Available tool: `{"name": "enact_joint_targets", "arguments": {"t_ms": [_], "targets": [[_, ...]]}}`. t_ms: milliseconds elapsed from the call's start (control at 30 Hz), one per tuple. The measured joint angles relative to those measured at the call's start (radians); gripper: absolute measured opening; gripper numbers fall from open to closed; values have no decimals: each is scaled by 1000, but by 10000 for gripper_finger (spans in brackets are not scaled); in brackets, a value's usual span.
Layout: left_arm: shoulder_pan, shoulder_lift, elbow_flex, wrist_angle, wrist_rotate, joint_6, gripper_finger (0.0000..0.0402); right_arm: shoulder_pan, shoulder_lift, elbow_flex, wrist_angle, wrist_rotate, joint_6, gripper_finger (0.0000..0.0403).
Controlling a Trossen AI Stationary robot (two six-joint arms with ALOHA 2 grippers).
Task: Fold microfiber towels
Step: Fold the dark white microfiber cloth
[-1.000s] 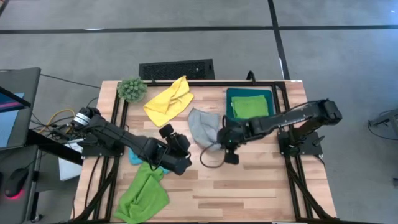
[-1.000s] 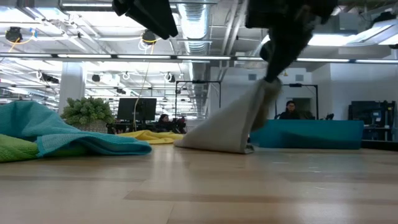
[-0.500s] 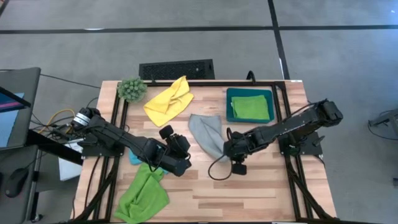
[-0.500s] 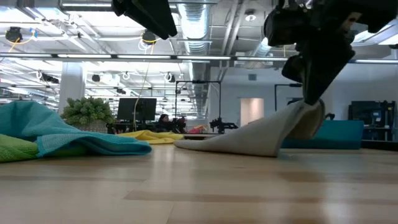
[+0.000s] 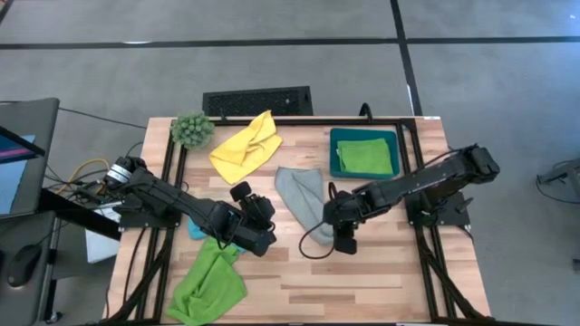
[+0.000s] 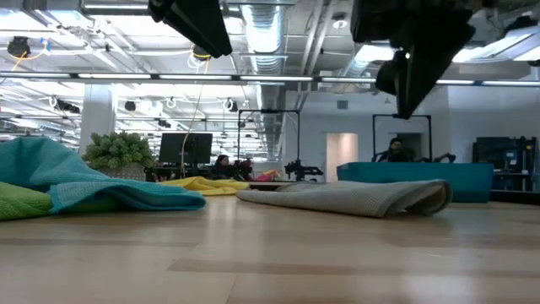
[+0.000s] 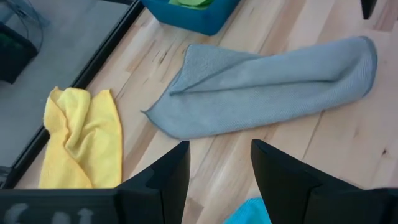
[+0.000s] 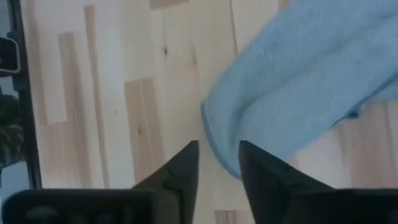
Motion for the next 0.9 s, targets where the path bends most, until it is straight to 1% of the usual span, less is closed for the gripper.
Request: {"name": "enact_joint_targets", "arguments": {"t_ms": [100, 133, 167, 233, 367, 400, 433, 500, 600, 733, 900], "targets": [[0, 0, 0, -16, 0, -2, 164, -31, 0, 27, 6, 10, -46, 180], [0, 0, 0, -19, 0, -6, 164, -49, 0, 34, 24, 32, -43, 188], [0, 0, 0, -22, 0, -16, 164, -71, 0, 38, 49, 60, -37, 195], [0, -3, 0, -43, -2, -47, 164, -129, 0, 39, 101, 81, -46, 203], [0, -21, 0, -109, -20, -148, 164, -259, 31, 40, 209, 54, -110, 201], [0, -27, 0, -119, -25, -171, 164, -288, 41, 38, 212, 46, -132, 199], [0, -32, 0, -126, -30, -188, 164, -314, 54, 37, 218, 31, -158, 196], [0, -42, 0, -137, -33, -207, 164, -355, 105, 42, 285, -5, -211, 191], [0, -53, 0, -147, -33, -229, 164, -391, 182, 39, 307, -15, -298, 184], [1, -58, 0, -164, -29, -273, 164, -434, 286, 89, 337, 0, -317, 179], [2, -58, 0, -172, -24, -311, 164, -471, 392, 163, 342, 8, -384, 178]]}}
